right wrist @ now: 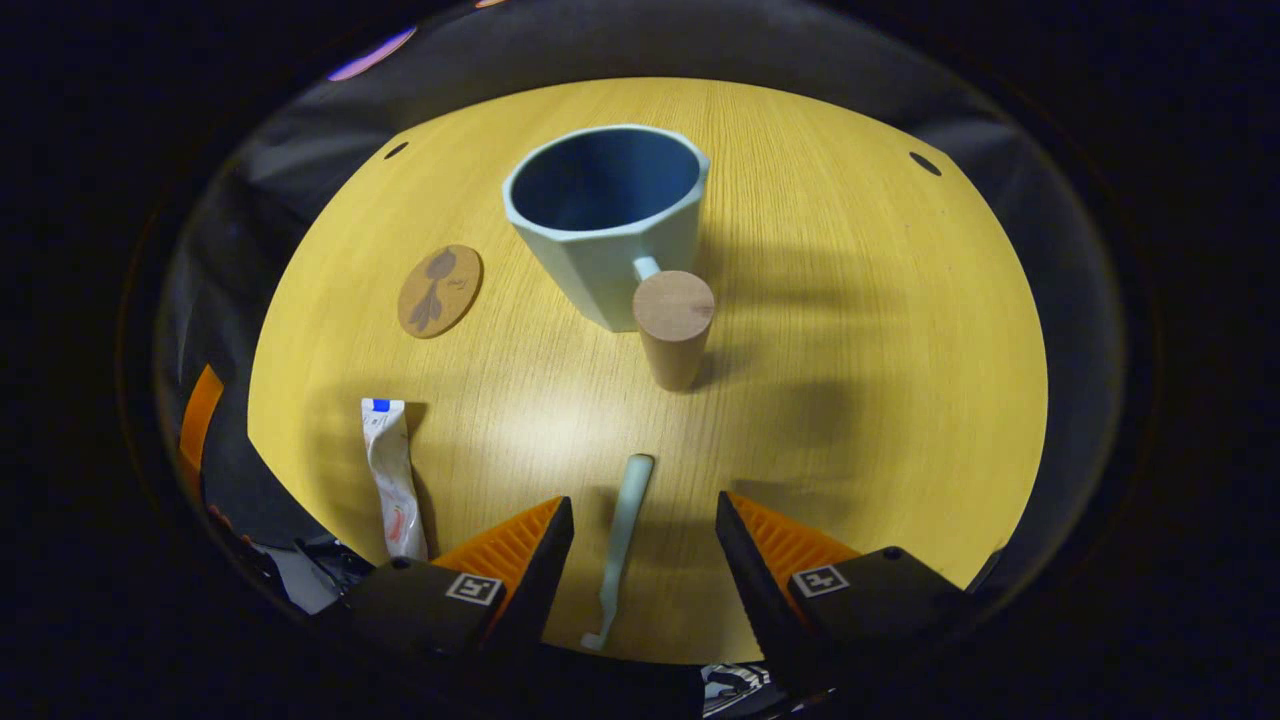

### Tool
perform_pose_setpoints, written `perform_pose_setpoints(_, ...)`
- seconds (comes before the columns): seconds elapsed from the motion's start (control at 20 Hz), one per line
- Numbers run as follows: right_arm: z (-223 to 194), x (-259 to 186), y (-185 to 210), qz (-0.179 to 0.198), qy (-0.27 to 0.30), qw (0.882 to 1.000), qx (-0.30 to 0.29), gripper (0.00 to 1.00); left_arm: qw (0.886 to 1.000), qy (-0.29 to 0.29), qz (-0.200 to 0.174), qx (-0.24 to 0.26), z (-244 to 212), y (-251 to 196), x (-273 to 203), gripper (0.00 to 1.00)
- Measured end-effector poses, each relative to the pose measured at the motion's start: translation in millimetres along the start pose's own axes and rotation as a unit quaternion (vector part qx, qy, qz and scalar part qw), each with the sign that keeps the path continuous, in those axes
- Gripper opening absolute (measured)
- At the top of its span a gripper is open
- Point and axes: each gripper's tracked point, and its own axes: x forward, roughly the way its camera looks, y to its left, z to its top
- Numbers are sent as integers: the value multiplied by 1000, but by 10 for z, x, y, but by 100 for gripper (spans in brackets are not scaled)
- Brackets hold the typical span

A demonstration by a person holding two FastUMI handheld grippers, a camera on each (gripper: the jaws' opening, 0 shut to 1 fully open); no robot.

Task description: Put the toothbrush and toothpaste on the desktop into the cup, then pick up the cup and place it on the coaster on the desktop.

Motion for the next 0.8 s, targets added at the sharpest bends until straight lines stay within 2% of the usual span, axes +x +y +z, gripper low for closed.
perform_pose_setpoints(0.05, 13, 30, 6, 2, 8, 1000, 3, 79, 1000, 3, 2, -3, -13, 9, 19, 95)
perform_pose_setpoints(0.2, 6, 99, -8, -3, 25, 1000, 8, 74, 1000, 13, 11, -7, -39, 19, 35, 96)
perform_pose_setpoints(0.25, -4, 142, -7, -5, 29, 1000, 3, 60, 1000, 14, 14, -9, -38, 17, 43, 96)
perform_pose_setpoints(0.35, -49, 157, 13, -6, 43, 999, -5, 51, 1000, 19, 14, -12, -37, 11, 49, 96)
perform_pose_setpoints(0.5, -38, 157, 22, -8, 42, 999, -16, 51, 1000, 22, 12, -17, -13, -5, 45, 96)
perform_pose_setpoints(0.6, -21, 152, -37, -25, 42, 999, -20, 51, 999, 25, 10, -18, 9, -17, 37, 96)
perform_pose_setpoints(0.7, -30, 175, -85, -35, 44, 998, -28, 43, 1000, 26, 7, -14, 23, -25, 33, 96)
perform_pose_setpoints(0.75, -26, 166, -94, -35, 46, 998, -34, 33, 1000, 27, 5, -13, 28, -30, 28, 96)
perform_pose_setpoints(0.8, -29, 173, -102, -36, 48, 998, -35, 30, 999, 29, 4, -12, 24, -34, 24, 96)
